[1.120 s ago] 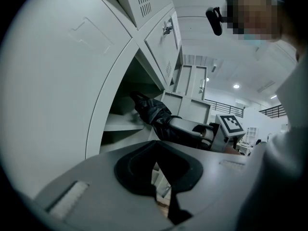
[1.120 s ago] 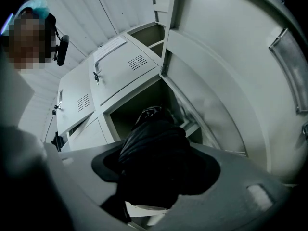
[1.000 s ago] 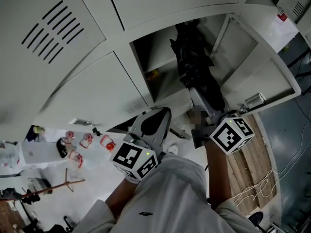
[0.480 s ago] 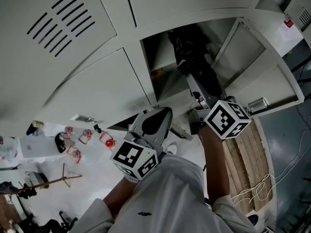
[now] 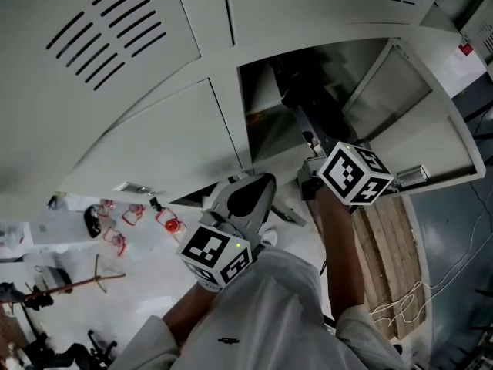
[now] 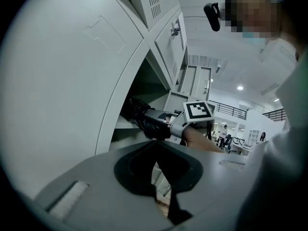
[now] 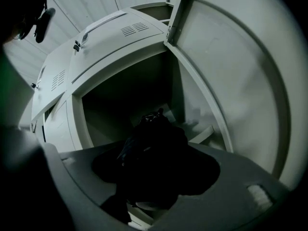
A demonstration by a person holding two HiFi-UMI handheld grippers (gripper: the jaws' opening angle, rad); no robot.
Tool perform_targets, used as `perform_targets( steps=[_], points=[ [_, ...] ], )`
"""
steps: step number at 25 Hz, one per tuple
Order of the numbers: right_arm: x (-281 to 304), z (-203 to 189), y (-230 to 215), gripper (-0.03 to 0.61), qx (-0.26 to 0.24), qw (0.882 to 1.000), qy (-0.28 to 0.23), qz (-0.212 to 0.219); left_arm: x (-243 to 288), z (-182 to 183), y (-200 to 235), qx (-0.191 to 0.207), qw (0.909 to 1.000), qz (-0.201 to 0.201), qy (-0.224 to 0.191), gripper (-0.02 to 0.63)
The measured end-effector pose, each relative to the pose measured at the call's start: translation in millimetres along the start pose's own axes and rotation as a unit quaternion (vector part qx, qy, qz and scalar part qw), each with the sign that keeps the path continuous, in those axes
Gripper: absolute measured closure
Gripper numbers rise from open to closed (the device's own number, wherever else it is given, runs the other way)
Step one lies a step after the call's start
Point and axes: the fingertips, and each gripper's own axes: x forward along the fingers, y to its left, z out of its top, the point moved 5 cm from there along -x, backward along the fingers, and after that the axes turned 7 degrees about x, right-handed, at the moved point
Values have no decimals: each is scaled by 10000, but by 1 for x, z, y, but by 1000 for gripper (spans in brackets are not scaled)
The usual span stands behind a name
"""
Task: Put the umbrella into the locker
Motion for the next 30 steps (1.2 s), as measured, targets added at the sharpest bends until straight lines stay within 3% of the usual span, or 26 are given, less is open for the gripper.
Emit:
perform_targets(
  steps=[10, 15, 30],
  points=[
    [26, -2, -3, 295, -518, 9984, 214, -41, 6, 1, 7, 1, 9999, 103, 41, 595],
    [40, -2, -3, 295, -977, 9947, 329, -44, 14, 2, 4, 31, 10000, 85, 31, 595],
    [66, 5, 0, 291, -1692, 9837, 604, -102, 31, 6, 5, 65, 9999, -26, 85, 595]
  ],
)
